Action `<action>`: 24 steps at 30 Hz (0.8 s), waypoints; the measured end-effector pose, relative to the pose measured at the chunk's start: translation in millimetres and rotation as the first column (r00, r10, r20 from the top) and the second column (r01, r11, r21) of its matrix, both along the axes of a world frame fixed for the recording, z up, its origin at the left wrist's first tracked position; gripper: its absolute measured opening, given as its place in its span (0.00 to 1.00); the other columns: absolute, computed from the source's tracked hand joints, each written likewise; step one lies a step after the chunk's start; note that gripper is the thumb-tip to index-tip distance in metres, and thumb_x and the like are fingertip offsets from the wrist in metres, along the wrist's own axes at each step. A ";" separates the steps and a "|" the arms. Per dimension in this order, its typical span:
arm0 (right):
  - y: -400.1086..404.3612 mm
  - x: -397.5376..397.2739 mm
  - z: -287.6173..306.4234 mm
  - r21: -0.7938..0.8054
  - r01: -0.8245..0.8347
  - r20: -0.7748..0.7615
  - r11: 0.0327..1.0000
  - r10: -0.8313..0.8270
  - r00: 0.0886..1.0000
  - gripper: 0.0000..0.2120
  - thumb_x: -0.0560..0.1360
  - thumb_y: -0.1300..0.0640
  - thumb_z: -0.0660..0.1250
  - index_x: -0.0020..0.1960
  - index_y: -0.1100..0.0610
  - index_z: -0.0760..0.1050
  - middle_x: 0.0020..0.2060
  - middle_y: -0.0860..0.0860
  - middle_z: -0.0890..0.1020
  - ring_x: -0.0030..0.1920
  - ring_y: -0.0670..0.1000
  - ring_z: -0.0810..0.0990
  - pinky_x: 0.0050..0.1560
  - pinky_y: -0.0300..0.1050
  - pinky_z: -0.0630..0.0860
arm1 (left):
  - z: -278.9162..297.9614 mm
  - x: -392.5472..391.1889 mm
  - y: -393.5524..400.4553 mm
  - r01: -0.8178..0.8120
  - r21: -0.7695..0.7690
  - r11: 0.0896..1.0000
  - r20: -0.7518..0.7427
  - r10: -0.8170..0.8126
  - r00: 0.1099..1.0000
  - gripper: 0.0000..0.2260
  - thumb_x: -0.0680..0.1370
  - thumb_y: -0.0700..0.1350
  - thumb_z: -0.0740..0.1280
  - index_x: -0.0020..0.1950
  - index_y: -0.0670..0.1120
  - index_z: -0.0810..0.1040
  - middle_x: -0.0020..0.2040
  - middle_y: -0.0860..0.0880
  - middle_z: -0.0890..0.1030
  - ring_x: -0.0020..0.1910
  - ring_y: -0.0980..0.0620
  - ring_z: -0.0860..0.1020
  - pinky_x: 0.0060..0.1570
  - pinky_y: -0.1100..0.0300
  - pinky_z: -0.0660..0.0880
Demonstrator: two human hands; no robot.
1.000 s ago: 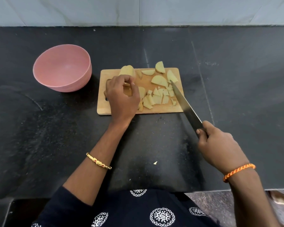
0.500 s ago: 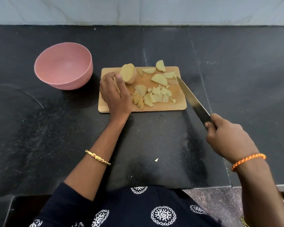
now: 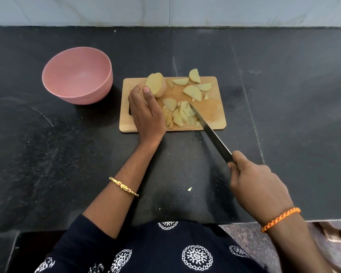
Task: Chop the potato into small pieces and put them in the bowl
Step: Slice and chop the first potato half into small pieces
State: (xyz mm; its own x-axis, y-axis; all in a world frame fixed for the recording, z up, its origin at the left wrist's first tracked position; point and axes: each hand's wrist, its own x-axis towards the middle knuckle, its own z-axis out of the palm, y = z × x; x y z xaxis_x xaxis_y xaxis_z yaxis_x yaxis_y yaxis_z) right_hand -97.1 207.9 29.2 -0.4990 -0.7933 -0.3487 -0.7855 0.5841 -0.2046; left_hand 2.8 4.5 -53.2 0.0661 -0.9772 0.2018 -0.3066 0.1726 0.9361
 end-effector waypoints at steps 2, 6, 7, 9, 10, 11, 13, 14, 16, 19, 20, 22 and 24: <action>-5.3 4.8 -2.9 -0.013 -0.008 0.005 1.000 0.008 1.000 0.06 0.81 0.51 0.49 0.48 0.52 0.60 0.31 0.53 0.72 0.35 0.60 0.77 0.35 0.49 0.73 | 0.4 -0.3 0.6 -0.009 0.003 1.000 -0.007 0.009 1.000 0.23 0.81 0.55 0.48 0.64 0.40 0.69 0.59 0.45 0.74 0.58 0.51 0.73 0.61 0.54 0.70; -15.6 13.9 -8.8 -0.033 -0.026 0.038 0.999 0.027 0.999 0.06 0.82 0.51 0.49 0.47 0.51 0.59 0.32 0.52 0.72 0.34 0.58 0.74 0.33 0.47 0.69 | -1.8 -1.6 0.2 -0.036 -0.019 0.999 0.011 0.036 0.999 0.22 0.81 0.53 0.48 0.64 0.39 0.69 0.58 0.45 0.74 0.58 0.51 0.72 0.60 0.56 0.70; -17.8 15.1 -10.6 -0.035 -0.024 0.049 0.999 0.025 0.998 0.06 0.82 0.51 0.49 0.47 0.51 0.58 0.32 0.52 0.71 0.34 0.57 0.73 0.33 0.47 0.68 | -3.0 -2.0 -0.4 -0.042 -0.030 0.999 0.011 0.042 0.999 0.22 0.81 0.53 0.48 0.63 0.39 0.69 0.58 0.45 0.74 0.57 0.51 0.73 0.59 0.57 0.70; -21.5 14.7 -12.9 -0.044 -0.001 0.074 0.999 0.004 0.997 0.06 0.82 0.51 0.50 0.47 0.52 0.59 0.31 0.53 0.70 0.34 0.58 0.72 0.34 0.47 0.67 | -4.0 -2.5 0.9 -0.046 -0.065 0.997 0.015 0.047 0.999 0.23 0.80 0.54 0.48 0.62 0.38 0.69 0.57 0.44 0.74 0.57 0.51 0.72 0.58 0.57 0.70; -22.8 13.2 -13.6 -0.058 0.017 0.090 0.998 -0.011 0.996 0.06 0.81 0.51 0.50 0.47 0.52 0.60 0.32 0.53 0.71 0.34 0.58 0.72 0.35 0.47 0.67 | -3.7 -1.8 2.2 -0.044 -0.086 0.995 0.015 0.046 0.999 0.22 0.80 0.53 0.49 0.61 0.38 0.69 0.57 0.44 0.73 0.57 0.50 0.72 0.58 0.58 0.70; -23.7 11.0 -13.6 -0.079 0.038 0.109 0.996 -0.029 0.994 0.07 0.81 0.51 0.51 0.47 0.52 0.61 0.32 0.53 0.71 0.35 0.59 0.72 0.36 0.47 0.68 | -2.9 -0.4 2.7 -0.042 -0.095 0.995 0.006 0.043 0.999 0.21 0.81 0.52 0.49 0.61 0.38 0.69 0.57 0.43 0.73 0.57 0.49 0.72 0.59 0.58 0.70; -23.9 5.1 -12.9 -0.127 0.073 0.141 0.989 -0.055 0.989 0.07 0.81 0.51 0.53 0.46 0.53 0.62 0.31 0.54 0.72 0.35 0.61 0.74 0.36 0.48 0.70 | 3.7 6.6 2.9 -0.039 -0.076 0.996 -0.039 0.036 0.999 0.18 0.81 0.50 0.52 0.60 0.38 0.70 0.57 0.44 0.71 0.57 0.49 0.72 0.59 0.58 0.70; -24.0 2.2 -12.9 -0.148 0.075 0.146 0.986 -0.053 0.988 0.07 0.80 0.51 0.53 0.45 0.53 0.63 0.31 0.54 0.73 0.35 0.61 0.75 0.36 0.49 0.72 | 8.8 12.6 1.7 -0.036 -0.057 0.998 -0.049 0.033 0.998 0.16 0.80 0.50 0.54 0.58 0.40 0.71 0.56 0.46 0.71 0.55 0.49 0.72 0.58 0.57 0.71; -23.9 -1.9 -14.2 -0.174 0.064 0.139 0.983 -0.040 0.990 0.08 0.80 0.51 0.54 0.44 0.53 0.63 0.31 0.54 0.74 0.35 0.61 0.76 0.36 0.50 0.73 | 25.4 30.2 -3.1 -0.003 -0.019 1.000 0.075 0.005 0.997 0.11 0.77 0.51 0.60 0.53 0.45 0.73 0.52 0.49 0.73 0.49 0.53 0.74 0.54 0.54 0.74; -23.7 -5.8 -18.3 -0.217 0.085 0.129 0.972 -0.058 0.990 0.09 0.80 0.51 0.55 0.42 0.53 0.63 0.30 0.55 0.73 0.34 0.61 0.75 0.34 0.51 0.73 | 57.9 52.0 -6.7 0.173 0.270 0.947 0.550 -0.299 0.780 0.14 0.73 0.59 0.67 0.42 0.48 0.77 0.40 0.52 0.79 0.39 0.54 0.77 0.42 0.54 0.75; -24.2 -6.7 -19.6 -0.233 0.099 0.137 0.967 -0.069 0.988 0.09 0.80 0.51 0.55 0.42 0.53 0.63 0.29 0.55 0.73 0.33 0.62 0.75 0.34 0.51 0.73 | 67.1 53.2 -2.5 0.183 0.419 0.889 0.626 -0.429 0.652 0.16 0.71 0.62 0.68 0.40 0.48 0.78 0.38 0.52 0.79 0.38 0.53 0.77 0.41 0.56 0.73; -26.4 -7.0 -20.4 -0.245 0.116 0.161 0.963 -0.077 0.984 0.10 0.80 0.52 0.55 0.41 0.54 0.63 0.30 0.55 0.73 0.33 0.61 0.75 0.34 0.52 0.74 | 71.0 46.0 9.5 0.151 0.553 0.819 0.666 -0.544 0.511 0.19 0.68 0.65 0.69 0.40 0.48 0.80 0.37 0.51 0.80 0.38 0.52 0.78 0.40 0.56 0.73; -29.5 -7.4 -20.7 -0.245 0.115 0.179 0.963 -0.071 0.981 0.10 0.80 0.52 0.55 0.41 0.54 0.63 0.30 0.55 0.73 0.33 0.60 0.75 0.35 0.51 0.73 | 65.0 33.9 20.9 0.114 0.516 0.849 0.725 -0.503 0.471 0.23 0.66 0.66 0.70 0.44 0.47 0.78 0.40 0.49 0.79 0.42 0.50 0.77 0.41 0.54 0.71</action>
State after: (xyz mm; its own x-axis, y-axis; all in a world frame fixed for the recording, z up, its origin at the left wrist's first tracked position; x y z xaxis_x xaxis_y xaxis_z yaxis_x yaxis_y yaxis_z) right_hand -104.5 178.5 8.5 -0.5266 -0.8190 -0.2279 -0.6719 0.5652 -0.4787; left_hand 36.7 25.4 11.8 -0.2567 -0.8955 -0.3636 -0.9436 0.1509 0.2946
